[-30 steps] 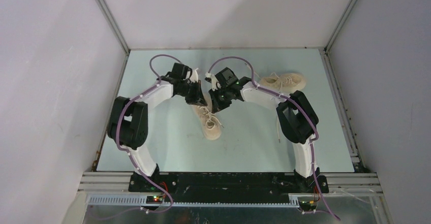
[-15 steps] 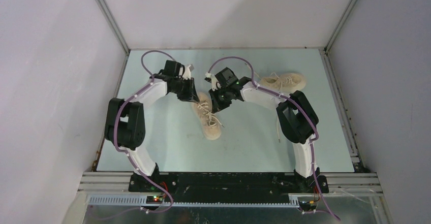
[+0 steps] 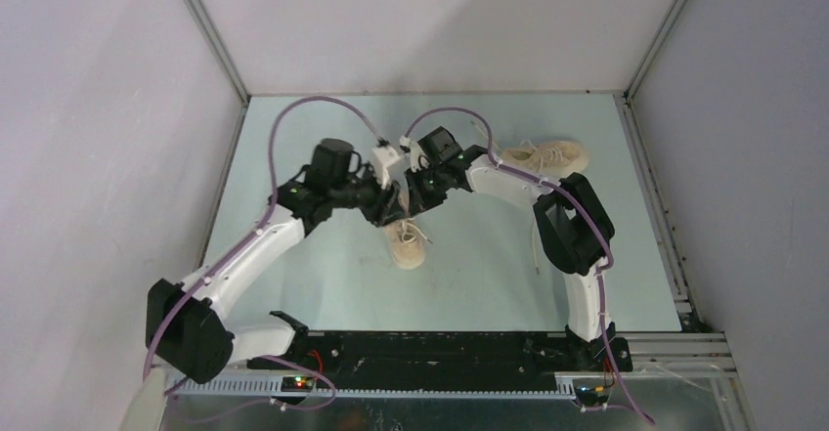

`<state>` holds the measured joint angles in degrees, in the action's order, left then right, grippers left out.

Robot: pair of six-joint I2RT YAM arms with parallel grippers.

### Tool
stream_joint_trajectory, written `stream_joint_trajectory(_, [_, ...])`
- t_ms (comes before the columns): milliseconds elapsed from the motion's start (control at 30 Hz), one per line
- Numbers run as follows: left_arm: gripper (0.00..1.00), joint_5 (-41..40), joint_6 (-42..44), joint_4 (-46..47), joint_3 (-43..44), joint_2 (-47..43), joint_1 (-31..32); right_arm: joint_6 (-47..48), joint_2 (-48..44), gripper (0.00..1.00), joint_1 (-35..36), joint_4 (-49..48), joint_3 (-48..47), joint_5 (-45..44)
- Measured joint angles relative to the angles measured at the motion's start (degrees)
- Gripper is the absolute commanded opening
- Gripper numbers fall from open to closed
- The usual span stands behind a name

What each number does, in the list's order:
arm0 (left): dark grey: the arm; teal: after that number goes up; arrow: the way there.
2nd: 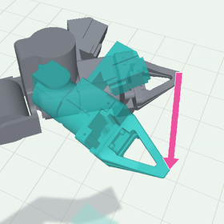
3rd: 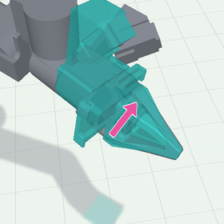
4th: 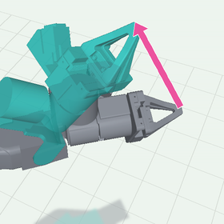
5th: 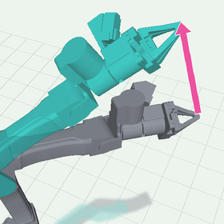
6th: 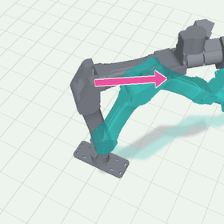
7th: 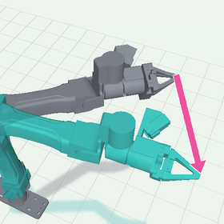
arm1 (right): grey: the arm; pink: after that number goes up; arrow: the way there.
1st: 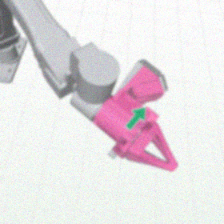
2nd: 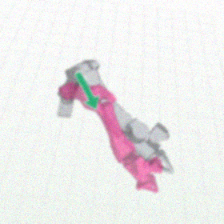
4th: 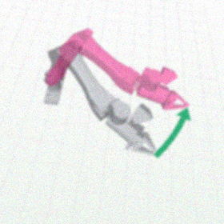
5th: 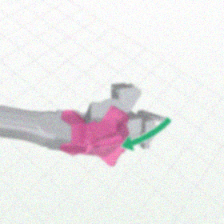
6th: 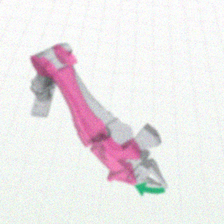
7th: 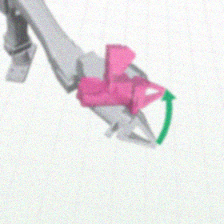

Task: Tie the shoes
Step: Tie the shoelace on the shoe.

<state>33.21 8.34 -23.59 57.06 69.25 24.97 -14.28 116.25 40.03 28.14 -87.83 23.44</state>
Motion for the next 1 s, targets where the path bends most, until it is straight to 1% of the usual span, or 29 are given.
stream_joint_trajectory(67, [0.52,-0.7,4.2,-0.8,-0.8,1.7,4.3,-1.2,0.0,0.02,-0.6,-0.1,0.0,1.6])
stream_joint_trajectory(133, [0.52,-2.2,7.3,-1.7,-1.3,3.8,7.1,-2.4,0.0,0.02,-1.3,-0.4,0.0,3.0])
stream_joint_trajectory(300, [0.52,-8.2,11.7,-1.7,-1.2,9.0,11.0,-4.8,0.0,0.02,-2.7,-1.8,0.6,6.2])
stream_joint_trajectory(467, [0.52,-13.0,12.3,-1.1,1.0,13.9,12.6,-5.9,0.0,0.02,-3.0,-2.4,1.4,7.5])
stream_joint_trajectory(567, [0.51,-14.8,12.1,-0.9,1.2,15.0,13.3,-6.2,0.0,0.02,-3.0,-2.6,1.4,8.0])
stream_joint_trajectory(833, [0.52,-16.1,11.1,-1.1,1.2,15.1,13.7,-6.4,0.0,0.02,-3.0,-3.0,1.4,8.3])
stream_joint_trajectory(1000, [0.51,-15.6,8.6,-1.3,1.1,14.8,13.7,-6.4,0.0,0.02,-2.9,-3.0,1.5,8.3])
